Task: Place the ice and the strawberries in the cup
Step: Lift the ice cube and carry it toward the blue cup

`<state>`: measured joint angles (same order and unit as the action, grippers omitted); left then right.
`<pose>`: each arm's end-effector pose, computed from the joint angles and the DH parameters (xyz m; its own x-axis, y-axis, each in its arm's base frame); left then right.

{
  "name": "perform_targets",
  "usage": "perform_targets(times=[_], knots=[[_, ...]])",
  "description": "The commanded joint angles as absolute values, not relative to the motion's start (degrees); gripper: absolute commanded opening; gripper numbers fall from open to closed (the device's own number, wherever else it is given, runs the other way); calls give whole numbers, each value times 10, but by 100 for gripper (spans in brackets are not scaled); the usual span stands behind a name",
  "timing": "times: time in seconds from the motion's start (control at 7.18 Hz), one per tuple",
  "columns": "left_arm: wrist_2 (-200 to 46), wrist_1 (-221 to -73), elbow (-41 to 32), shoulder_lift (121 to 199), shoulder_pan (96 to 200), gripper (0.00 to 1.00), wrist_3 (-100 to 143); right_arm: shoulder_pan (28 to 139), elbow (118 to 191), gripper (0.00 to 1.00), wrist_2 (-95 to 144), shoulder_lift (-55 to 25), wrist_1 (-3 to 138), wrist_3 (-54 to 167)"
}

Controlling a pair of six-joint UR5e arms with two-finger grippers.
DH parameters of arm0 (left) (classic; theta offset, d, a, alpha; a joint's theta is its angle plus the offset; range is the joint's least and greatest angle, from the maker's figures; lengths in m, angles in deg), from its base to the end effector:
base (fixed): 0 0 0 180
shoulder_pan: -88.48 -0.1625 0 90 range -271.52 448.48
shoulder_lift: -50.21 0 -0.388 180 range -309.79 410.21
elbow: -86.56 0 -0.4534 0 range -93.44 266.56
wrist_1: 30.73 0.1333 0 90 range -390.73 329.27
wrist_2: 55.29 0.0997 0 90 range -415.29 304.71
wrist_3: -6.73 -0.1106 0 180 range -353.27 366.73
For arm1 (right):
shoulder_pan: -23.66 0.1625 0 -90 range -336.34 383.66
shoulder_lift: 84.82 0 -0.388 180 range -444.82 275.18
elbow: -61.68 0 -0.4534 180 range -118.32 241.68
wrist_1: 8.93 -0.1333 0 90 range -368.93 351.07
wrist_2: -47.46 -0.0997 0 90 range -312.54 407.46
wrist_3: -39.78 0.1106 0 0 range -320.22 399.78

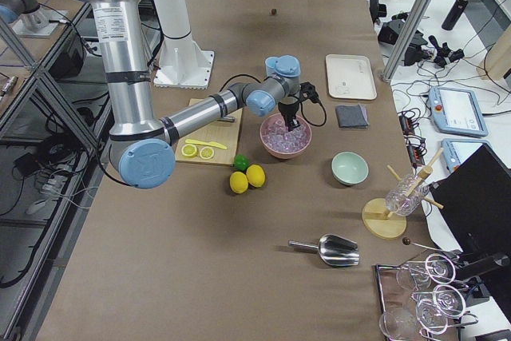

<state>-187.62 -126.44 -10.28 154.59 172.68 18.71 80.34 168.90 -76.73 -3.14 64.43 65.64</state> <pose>0.0067 -0.6476 0.4020 0.7080 0.1858 -0.6813 0.0581 0.9462 0.3184 -0.2704 -0.5409 0.3518 0.6130 -0.4225 0.6676 0.1552 0.8929 0.4226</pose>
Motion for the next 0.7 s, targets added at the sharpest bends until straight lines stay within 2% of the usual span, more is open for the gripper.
perform_targets(times=[0.0, 0.56], knots=[[-1879, -1264, -103, 1545, 1727, 98, 189, 818, 1704, 0, -774, -77, 645, 664], [-1880, -1267, -105, 1523, 1726, 98, 184, 769, 1693, 0, -768, -201, 660, 700]])
